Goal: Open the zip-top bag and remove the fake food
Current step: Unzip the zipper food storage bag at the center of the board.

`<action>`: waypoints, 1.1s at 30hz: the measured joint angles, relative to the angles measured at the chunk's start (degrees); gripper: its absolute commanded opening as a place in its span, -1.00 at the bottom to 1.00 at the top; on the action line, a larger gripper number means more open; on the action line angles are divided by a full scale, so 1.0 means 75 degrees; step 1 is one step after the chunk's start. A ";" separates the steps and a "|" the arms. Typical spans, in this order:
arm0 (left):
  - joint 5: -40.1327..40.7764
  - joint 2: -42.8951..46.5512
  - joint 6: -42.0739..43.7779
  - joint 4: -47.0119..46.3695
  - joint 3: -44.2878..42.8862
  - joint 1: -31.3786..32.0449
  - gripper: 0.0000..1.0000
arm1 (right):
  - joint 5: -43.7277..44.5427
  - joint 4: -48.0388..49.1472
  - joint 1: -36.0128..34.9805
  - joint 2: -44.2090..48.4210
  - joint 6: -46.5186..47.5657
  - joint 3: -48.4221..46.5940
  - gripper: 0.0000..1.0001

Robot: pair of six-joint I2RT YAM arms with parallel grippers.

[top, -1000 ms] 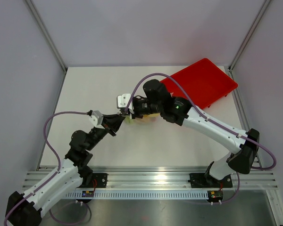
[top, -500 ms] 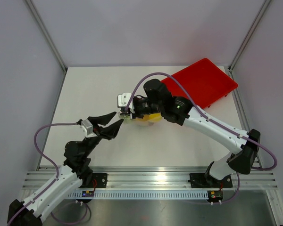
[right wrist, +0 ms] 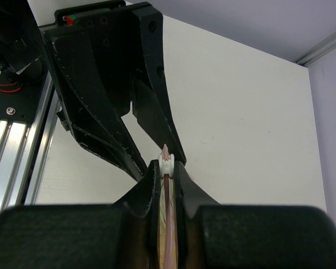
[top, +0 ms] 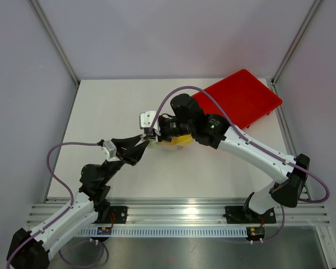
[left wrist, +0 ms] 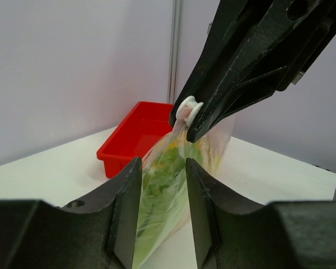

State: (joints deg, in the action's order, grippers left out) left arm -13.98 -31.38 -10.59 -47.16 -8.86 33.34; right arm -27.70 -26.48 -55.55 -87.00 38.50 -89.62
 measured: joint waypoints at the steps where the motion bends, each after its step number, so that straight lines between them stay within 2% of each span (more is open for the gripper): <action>1: -0.0047 -0.0055 0.0003 -0.0012 -0.0003 0.0000 -0.39 | -0.0006 0.0000 0.0000 0.0000 0.0000 -0.0003 -1.00; 3: -0.0119 -0.0137 0.0015 -0.0017 -0.0023 0.0000 -0.59 | -0.0006 -0.0003 0.0000 0.0000 0.0003 -0.0006 -0.99; 10: -0.0300 -0.0175 0.0035 0.0006 -0.0085 0.0000 -0.99 | -0.0003 -0.0003 0.0000 0.0000 0.0003 -0.0009 -0.99; 18: -0.0294 -0.0061 -0.0061 0.0070 -0.0085 0.0009 -1.00 | 0.0096 -0.0006 0.0000 0.0052 -0.0029 0.0009 -0.99; 33: 0.0076 0.0178 -0.0490 0.0522 -0.0096 0.0067 -1.00 | 0.0589 0.0259 -0.0073 0.0519 -0.0187 0.0778 -1.00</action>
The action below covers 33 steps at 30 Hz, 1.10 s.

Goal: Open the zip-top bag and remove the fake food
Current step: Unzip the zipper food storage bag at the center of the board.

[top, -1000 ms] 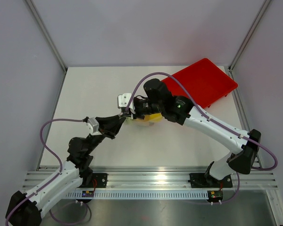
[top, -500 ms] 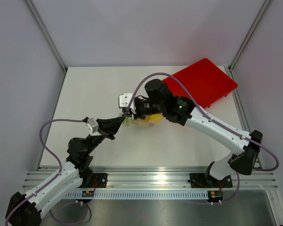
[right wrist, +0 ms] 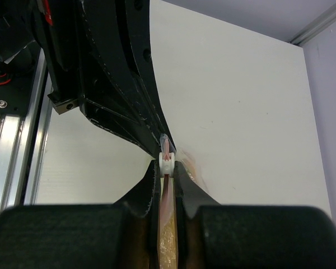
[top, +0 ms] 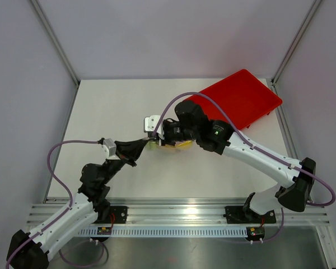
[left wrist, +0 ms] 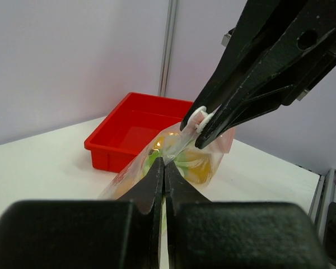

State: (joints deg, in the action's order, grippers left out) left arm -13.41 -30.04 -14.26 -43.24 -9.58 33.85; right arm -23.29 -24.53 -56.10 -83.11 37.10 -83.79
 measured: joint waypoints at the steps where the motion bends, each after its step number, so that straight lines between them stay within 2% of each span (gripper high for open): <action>1: 0.0026 0.0012 -0.0026 0.0041 -0.0003 0.0000 -1.00 | 0.0035 0.0044 -0.0003 0.0023 -0.0015 0.0070 -1.00; 5: 0.0067 0.0058 -0.0111 0.0157 -0.0003 0.0003 -1.00 | 0.0189 0.0256 -0.0006 0.0140 -0.0114 0.0335 -1.00; 6: 0.0076 0.0058 -0.0114 0.0160 -0.0003 0.0000 -0.94 | 0.0195 0.0332 -0.0006 0.0172 -0.0140 0.0399 -1.00; 7: 0.0076 0.0055 -0.0111 0.0160 -0.0003 0.0000 -0.85 | 0.0195 0.0391 -0.0006 0.0207 -0.0172 0.0466 -1.00; 8: 0.0076 0.0055 -0.0102 0.0163 -0.0003 0.0003 -0.58 | 0.0195 0.0428 -0.0006 0.0236 -0.0192 0.0510 -1.00; 11: 0.0114 0.0047 -0.0067 0.0157 -0.0003 -0.0009 -0.14 | 0.0230 0.0484 -0.0003 0.0358 -0.0259 0.0635 -1.00; 15: 0.0119 0.0166 -0.0079 -0.0020 -0.0003 -0.0009 0.03 | 0.0236 0.0452 -0.0003 0.0417 -0.0326 0.0650 -1.00; 25: -0.0370 -0.0134 -0.0029 -0.0787 -0.0003 -0.0023 0.03 | 0.0140 0.0079 -0.0003 0.0431 -0.0440 0.0557 -1.00; 33: -0.1026 -0.0463 0.0169 -0.0828 -0.0006 -0.0023 0.11 | -0.0023 -0.0187 0.0000 0.0431 -0.0565 0.0318 -1.00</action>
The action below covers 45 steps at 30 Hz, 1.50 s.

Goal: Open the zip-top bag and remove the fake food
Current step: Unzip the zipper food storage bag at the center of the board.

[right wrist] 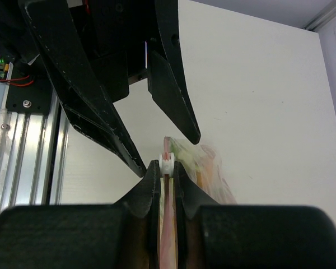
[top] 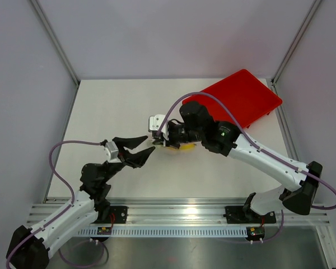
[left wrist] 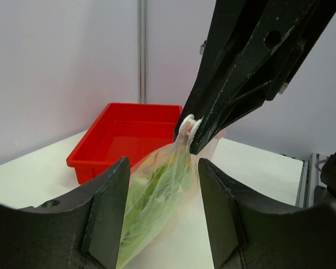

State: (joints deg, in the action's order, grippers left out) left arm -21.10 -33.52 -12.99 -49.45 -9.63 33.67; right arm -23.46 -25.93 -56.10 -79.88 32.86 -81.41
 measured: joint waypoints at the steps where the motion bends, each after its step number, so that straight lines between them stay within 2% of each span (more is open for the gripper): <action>1: -0.0055 0.0000 0.0047 0.0000 0.0000 0.0000 0.11 | -0.0032 -0.0117 0.0003 0.0000 -0.0003 -0.0096 -1.00; 8: -0.0612 -0.0274 0.0163 -0.0233 -0.0073 0.0000 0.06 | -0.0440 -0.0720 0.0003 -0.0102 0.0047 -0.0866 -1.00; 19: -0.1274 -0.0026 -0.0032 -0.0638 -0.0105 0.0000 0.08 | -0.0714 -0.1247 0.0003 -0.0117 0.0166 -0.0903 -1.00; 27: -0.1976 -0.0105 -0.0338 -0.1035 -0.0154 0.0000 -0.04 | -0.0863 -0.1396 0.0003 -0.0117 0.0192 -0.0903 -1.00; 34: -0.2328 -0.0347 -0.0446 -0.0976 -0.0335 -0.0009 -0.13 | -0.0953 -0.1466 0.0012 -0.0114 0.0189 -0.0903 -1.00; 45: -0.2203 -0.0356 -0.0198 -0.0251 -0.0589 -0.0015 -0.23 | -0.1020 -0.1553 0.0012 -0.0099 0.0189 -0.0903 -0.99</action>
State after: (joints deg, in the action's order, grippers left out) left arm -37.63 -36.18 -14.48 -51.33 -14.04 33.56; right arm -31.11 -37.58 -56.01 -80.62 34.28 -88.18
